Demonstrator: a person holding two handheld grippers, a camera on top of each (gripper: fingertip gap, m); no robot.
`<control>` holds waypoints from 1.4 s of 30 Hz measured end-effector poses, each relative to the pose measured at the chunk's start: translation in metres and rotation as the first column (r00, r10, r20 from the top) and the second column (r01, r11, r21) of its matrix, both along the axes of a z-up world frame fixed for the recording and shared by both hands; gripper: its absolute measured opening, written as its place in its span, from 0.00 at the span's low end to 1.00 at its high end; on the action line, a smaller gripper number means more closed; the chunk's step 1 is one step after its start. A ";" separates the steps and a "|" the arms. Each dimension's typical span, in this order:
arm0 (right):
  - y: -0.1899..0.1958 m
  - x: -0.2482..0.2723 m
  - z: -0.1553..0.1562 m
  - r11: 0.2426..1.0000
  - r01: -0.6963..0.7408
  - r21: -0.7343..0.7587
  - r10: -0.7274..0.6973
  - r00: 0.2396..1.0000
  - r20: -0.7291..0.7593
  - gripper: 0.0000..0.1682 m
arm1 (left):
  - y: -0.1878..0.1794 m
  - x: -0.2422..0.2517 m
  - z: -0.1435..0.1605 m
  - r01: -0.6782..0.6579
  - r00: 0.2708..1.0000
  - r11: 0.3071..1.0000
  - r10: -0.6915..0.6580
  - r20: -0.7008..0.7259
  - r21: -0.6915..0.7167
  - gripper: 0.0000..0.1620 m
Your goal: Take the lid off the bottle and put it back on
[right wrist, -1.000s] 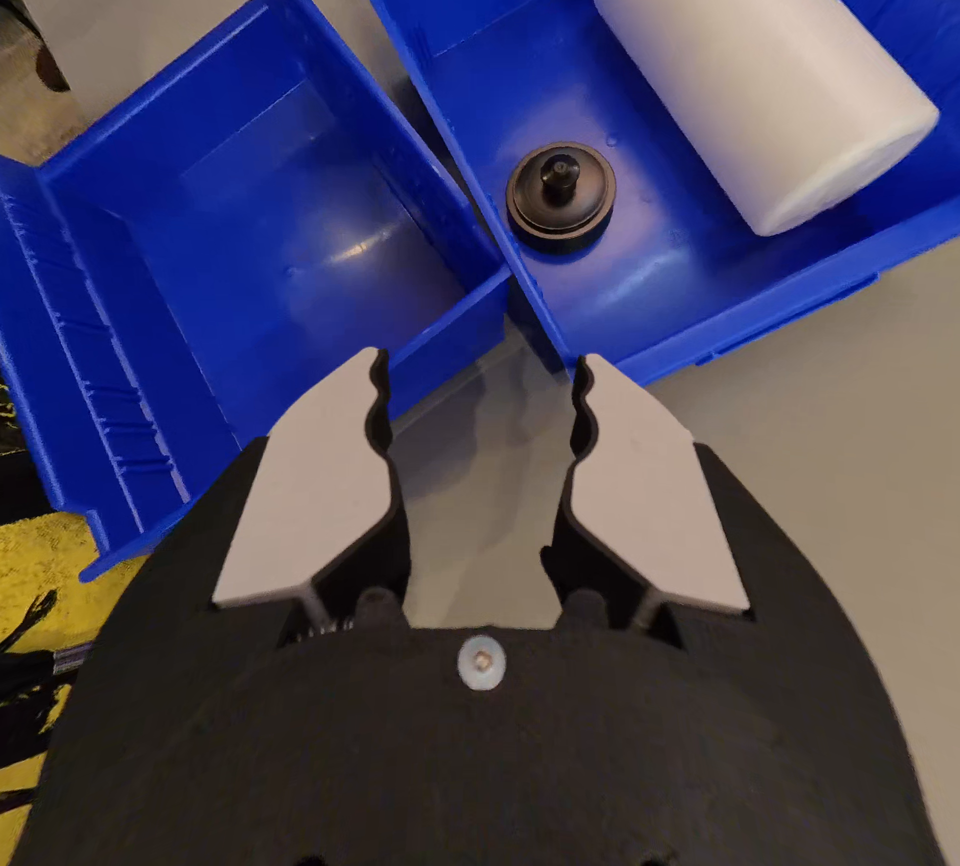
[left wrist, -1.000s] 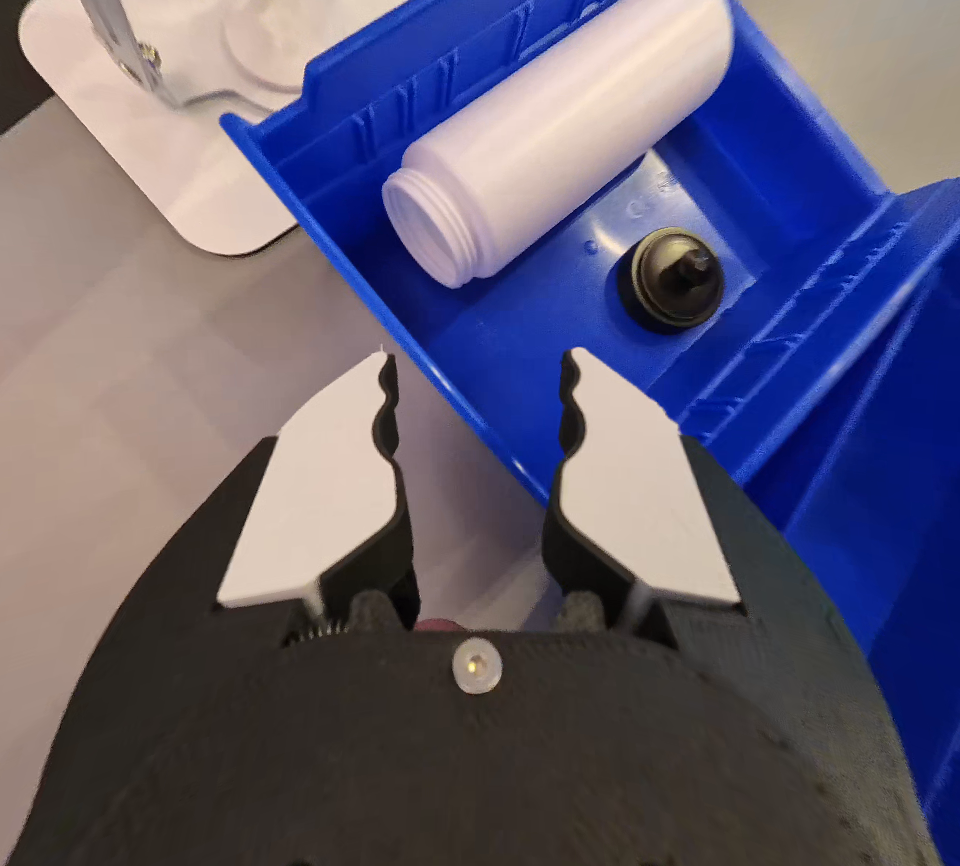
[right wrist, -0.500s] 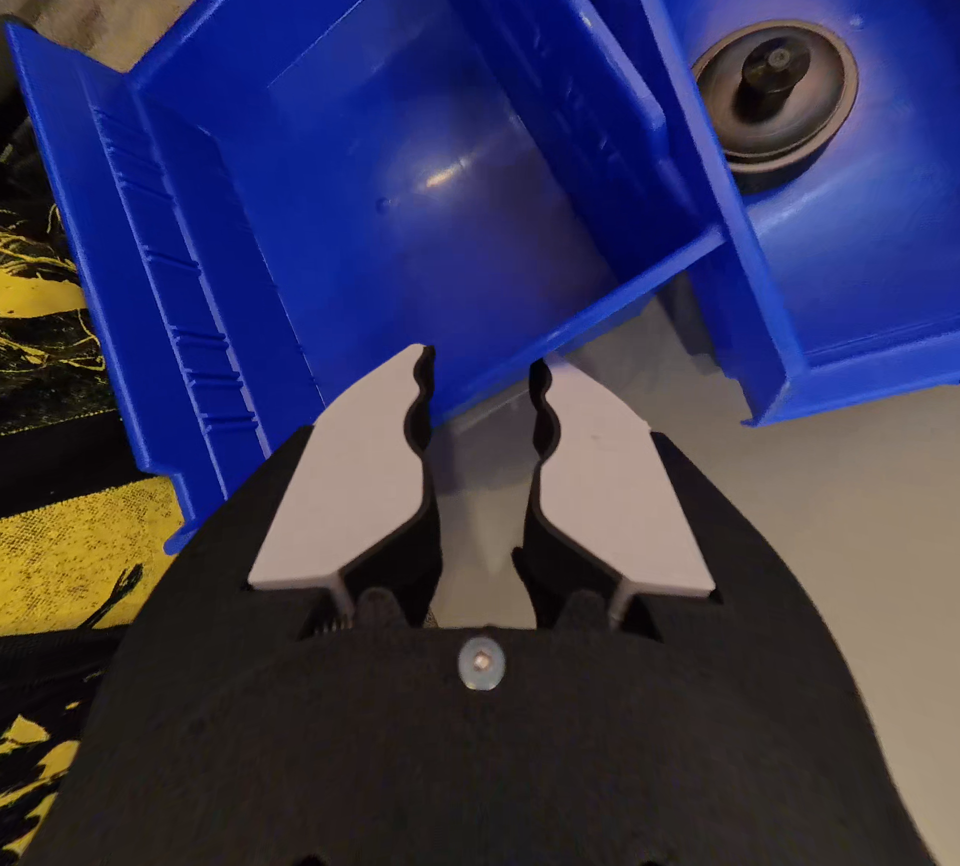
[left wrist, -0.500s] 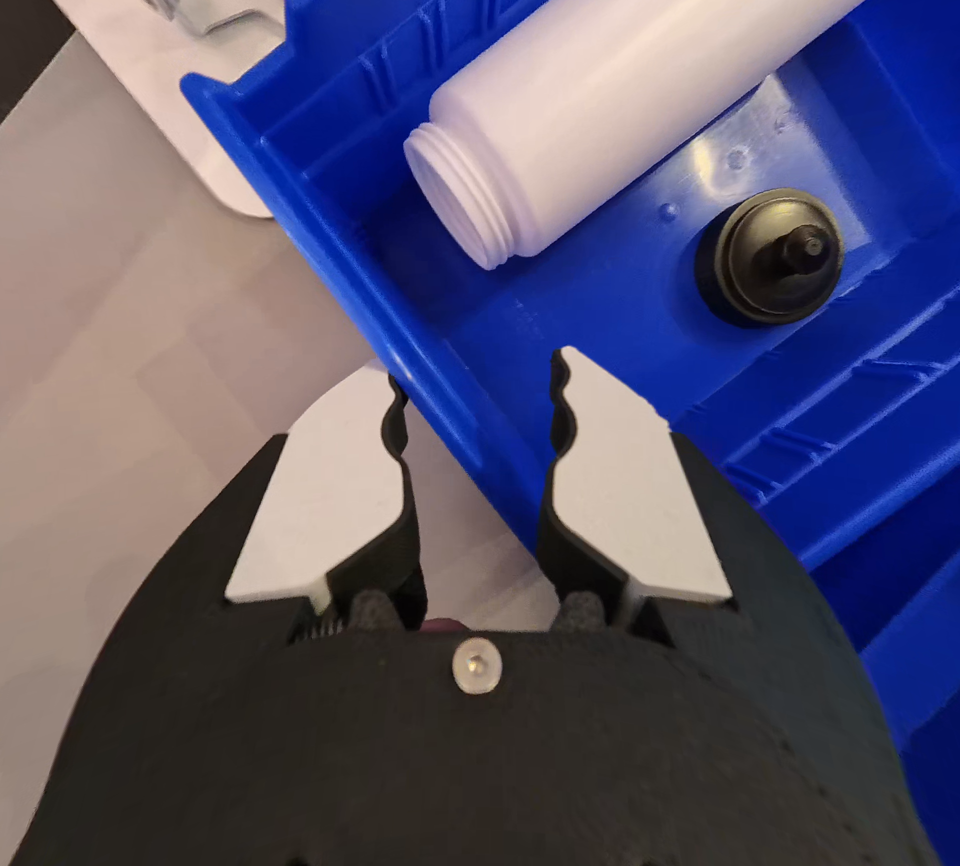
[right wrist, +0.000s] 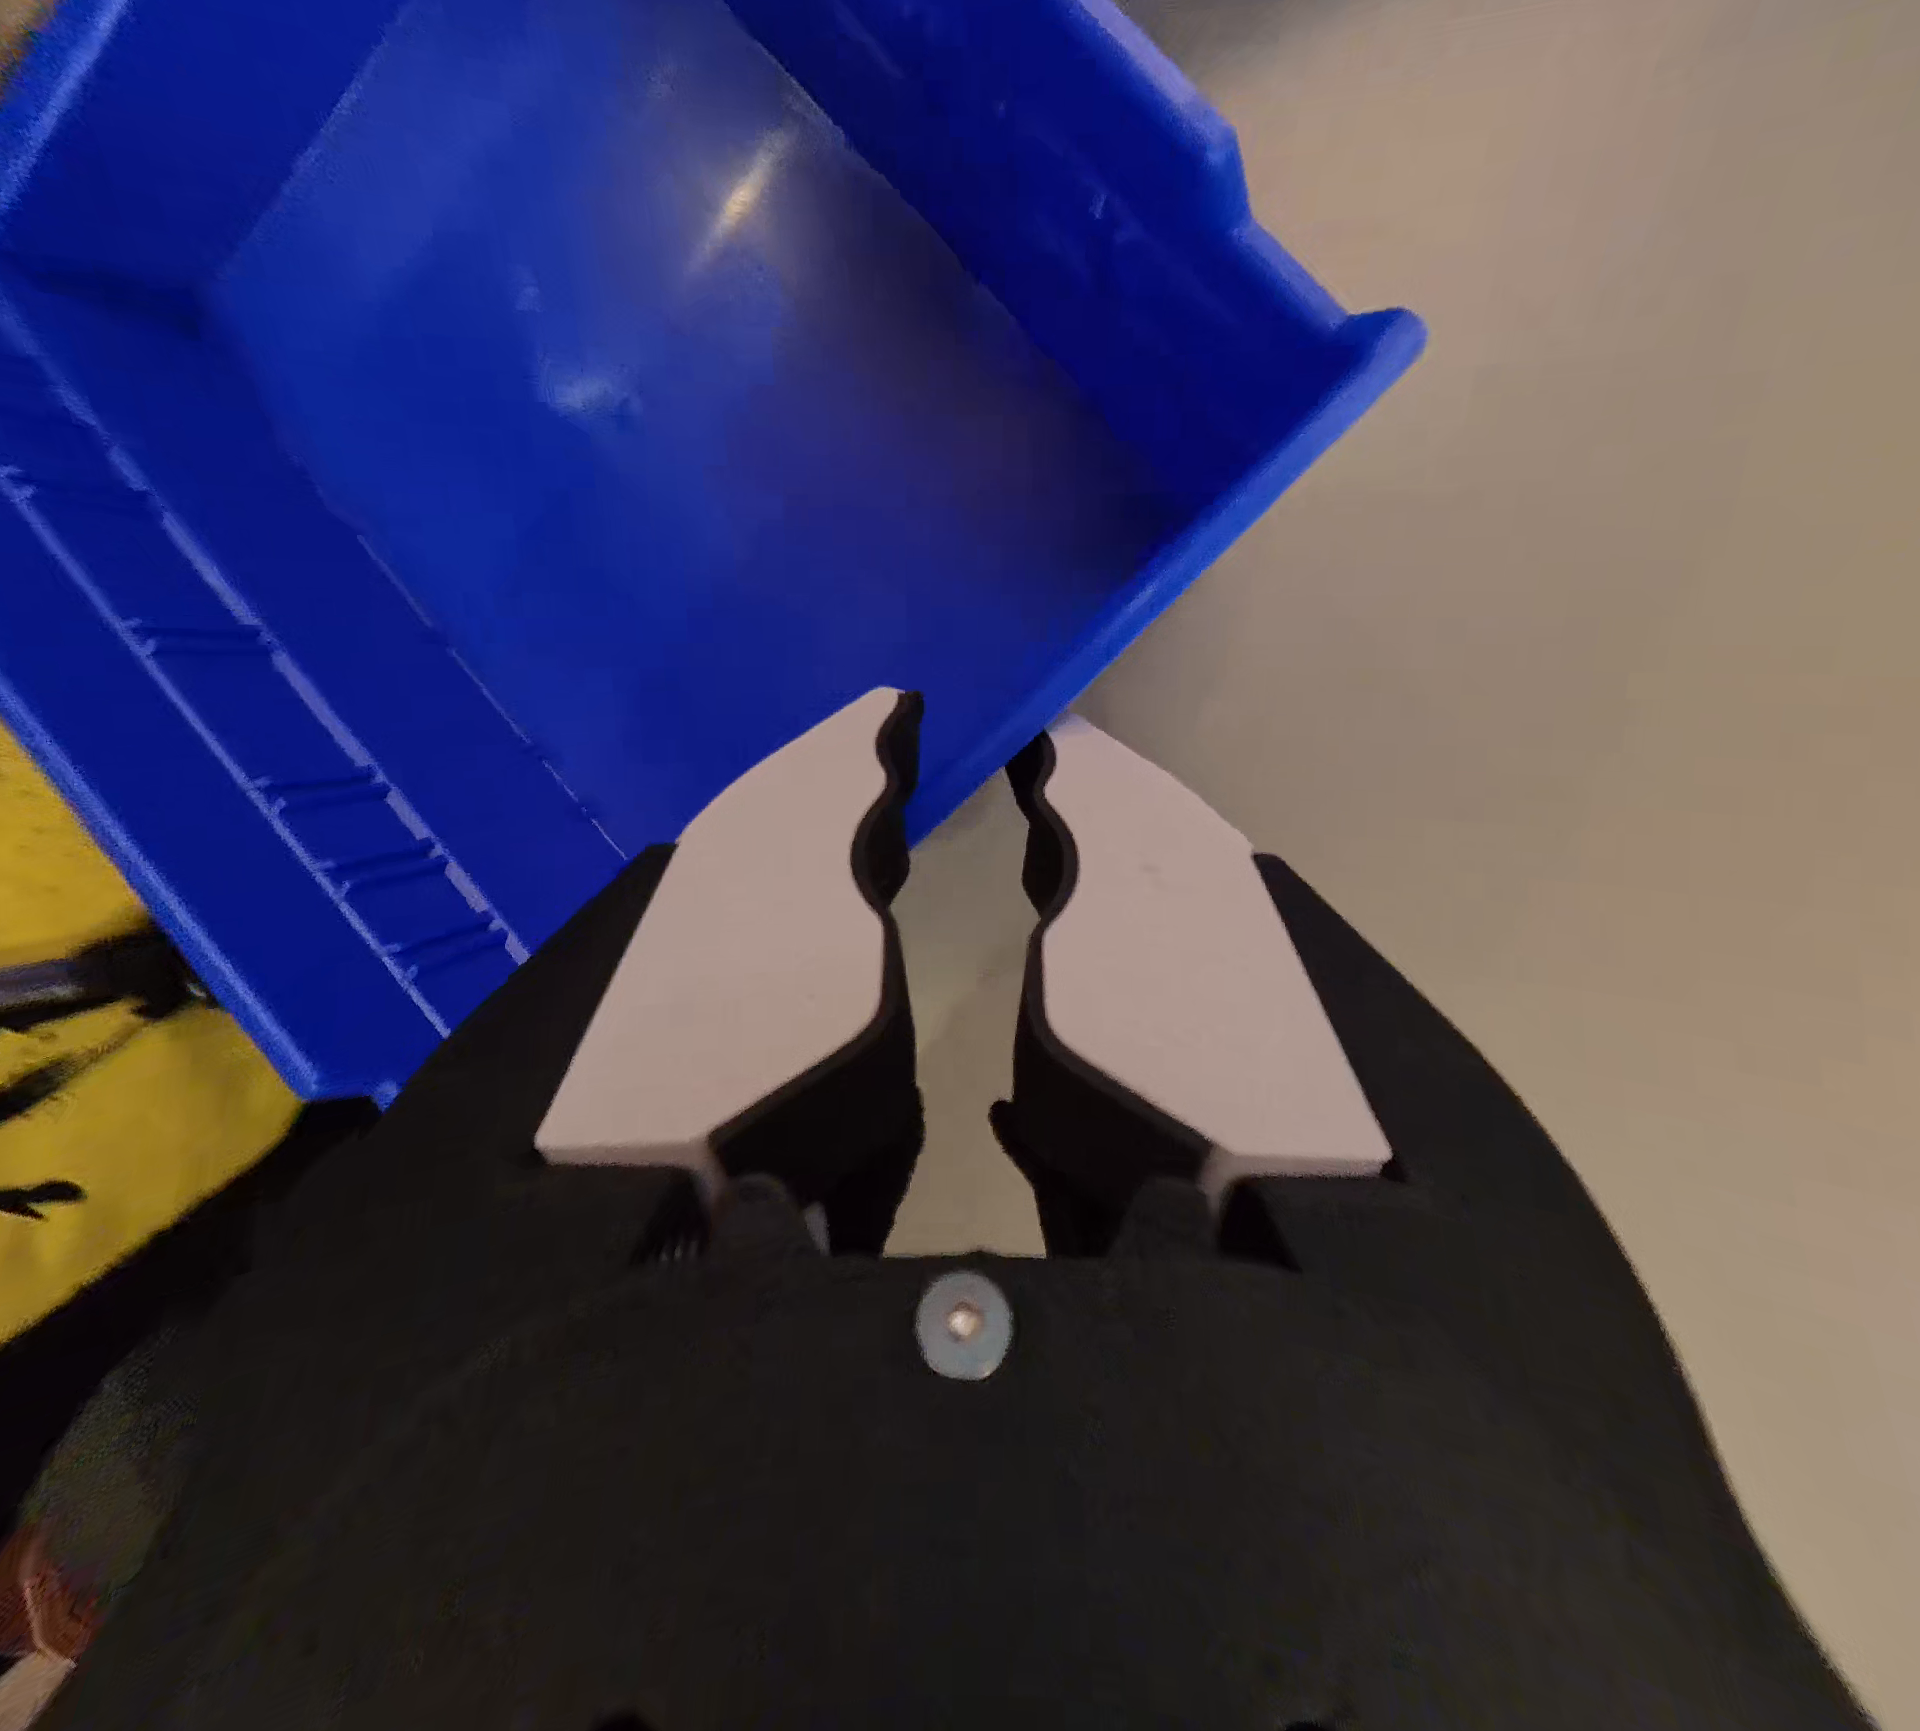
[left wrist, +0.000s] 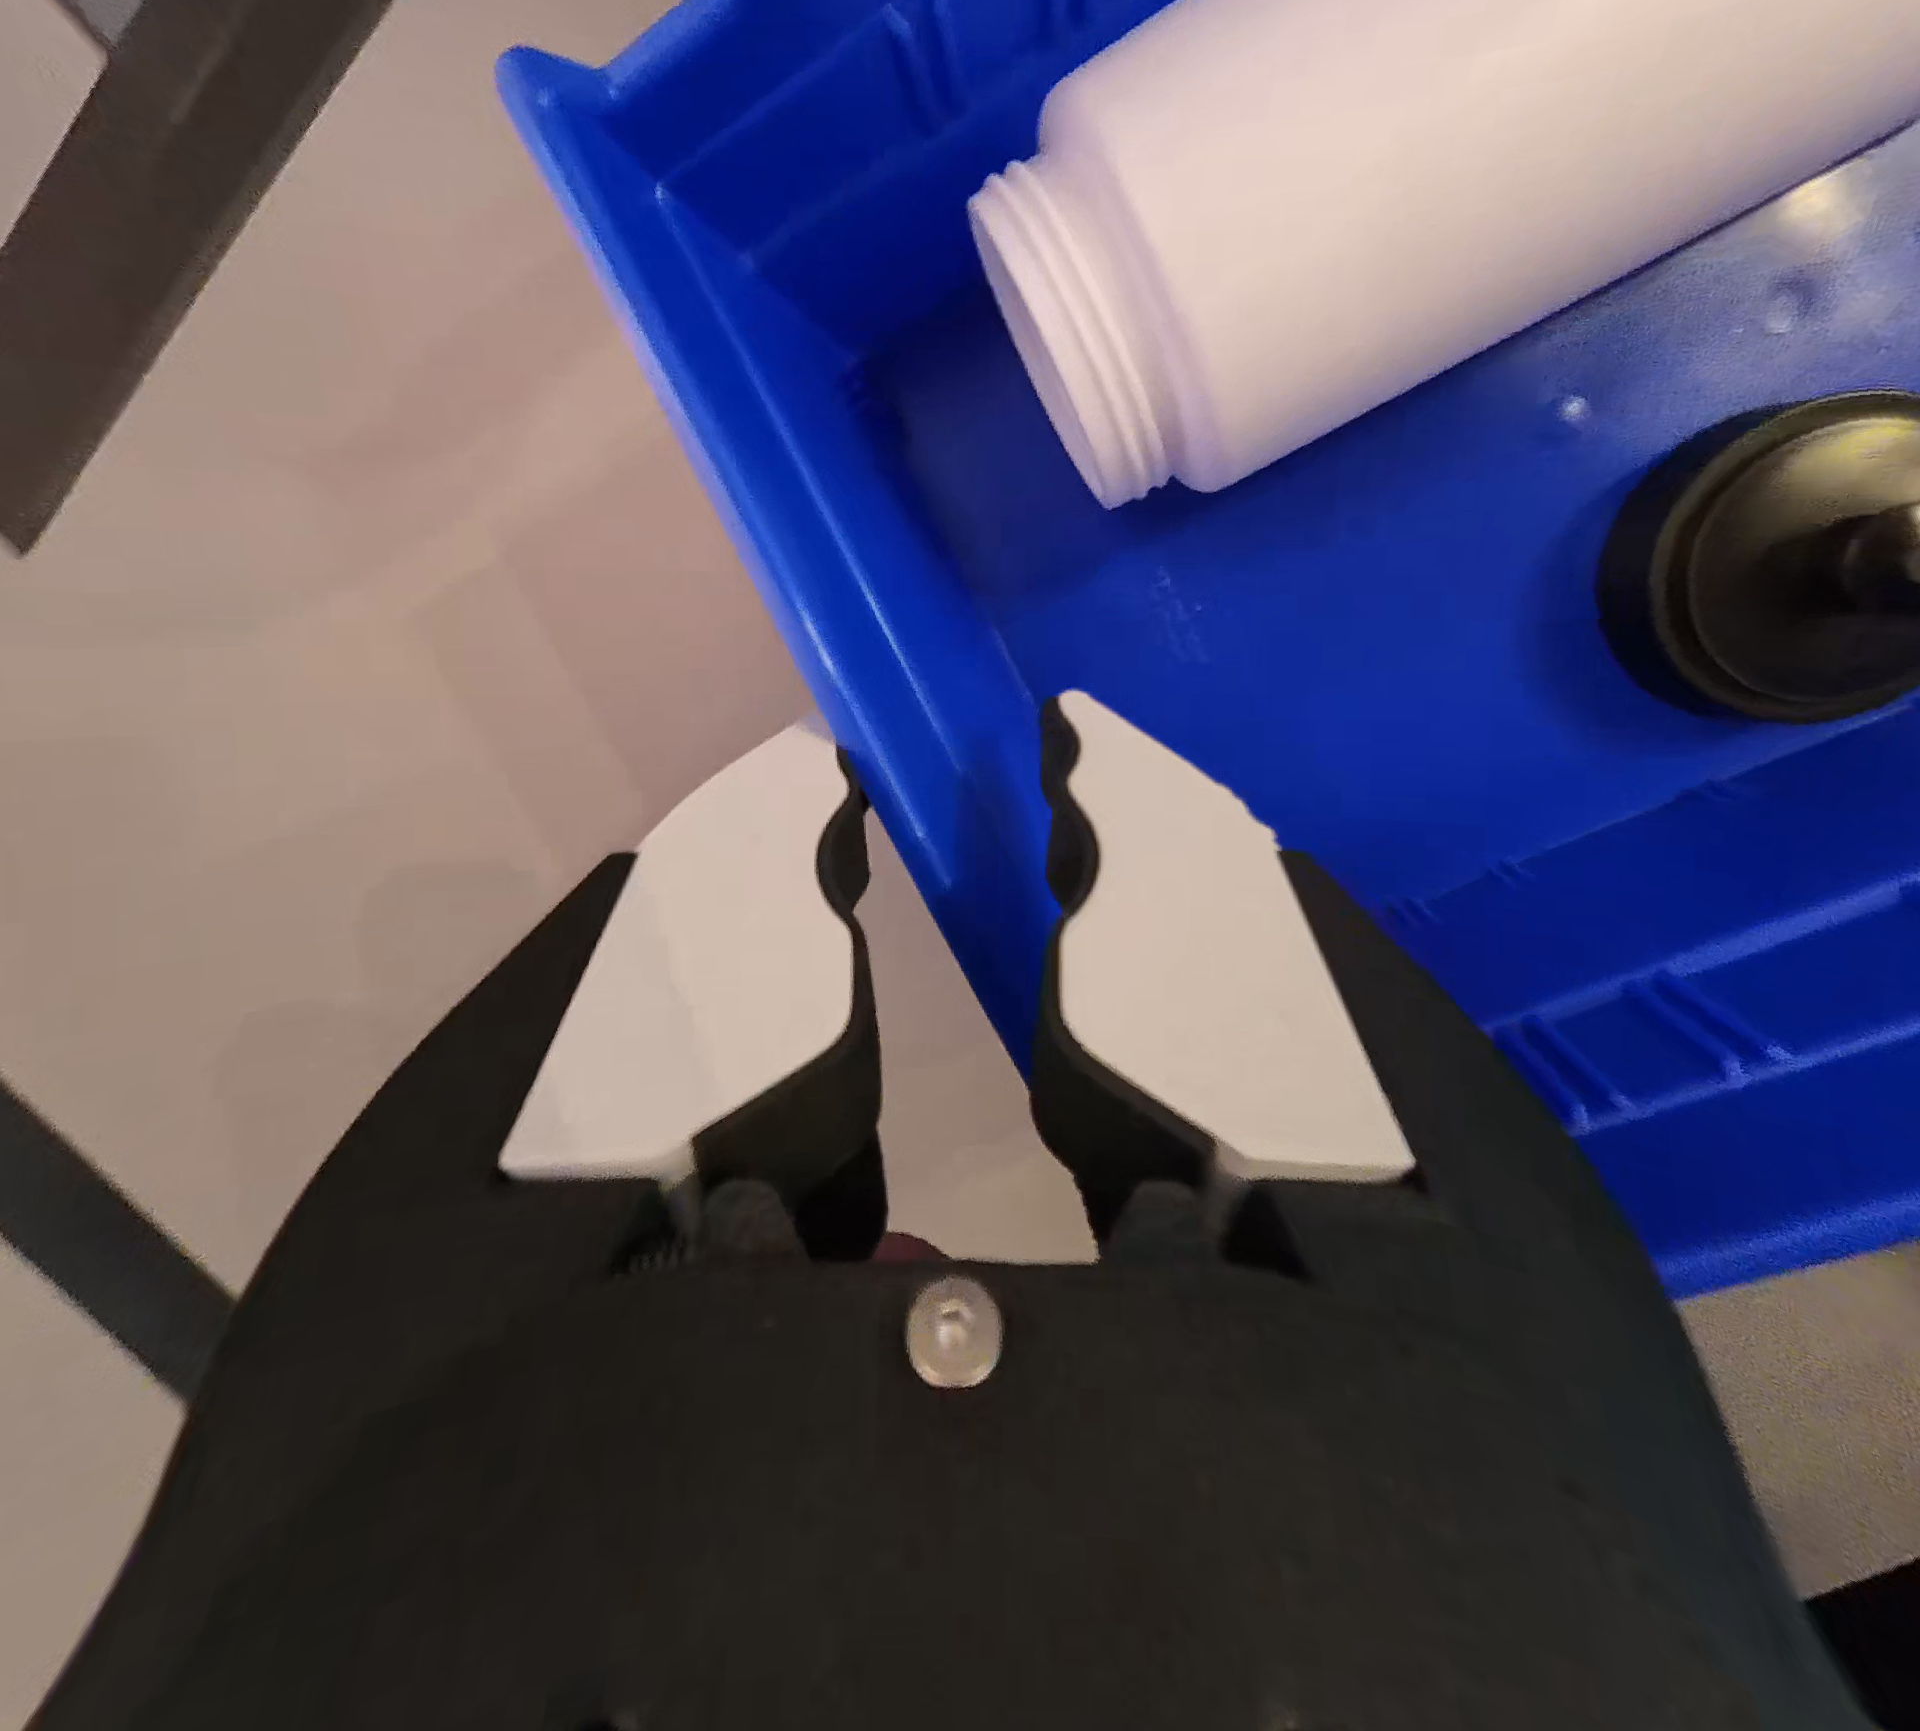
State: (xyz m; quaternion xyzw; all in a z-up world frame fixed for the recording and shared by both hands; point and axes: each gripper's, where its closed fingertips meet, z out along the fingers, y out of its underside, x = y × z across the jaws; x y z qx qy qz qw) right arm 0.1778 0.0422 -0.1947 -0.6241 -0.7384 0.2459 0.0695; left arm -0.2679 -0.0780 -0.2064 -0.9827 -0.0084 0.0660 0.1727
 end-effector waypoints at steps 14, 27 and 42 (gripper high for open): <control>0.205 -0.010 -0.005 0.949 -0.011 0.314 -0.066 0.970 0.234 0.06 | -0.022 -0.125 0.001 0.115 0.941 0.940 -0.207 -0.267 -0.322 0.17; 0.367 -0.110 -0.007 0.782 -0.088 0.616 -0.119 0.951 0.286 0.15 | 0.056 -0.201 0.001 0.135 0.821 0.915 -0.317 -0.474 -0.379 0.22; 0.449 -0.217 -0.010 0.647 -0.174 0.742 0.012 0.976 0.218 0.21 | 0.106 -0.231 0.000 0.141 0.790 0.917 -0.332 -0.515 -0.374 0.24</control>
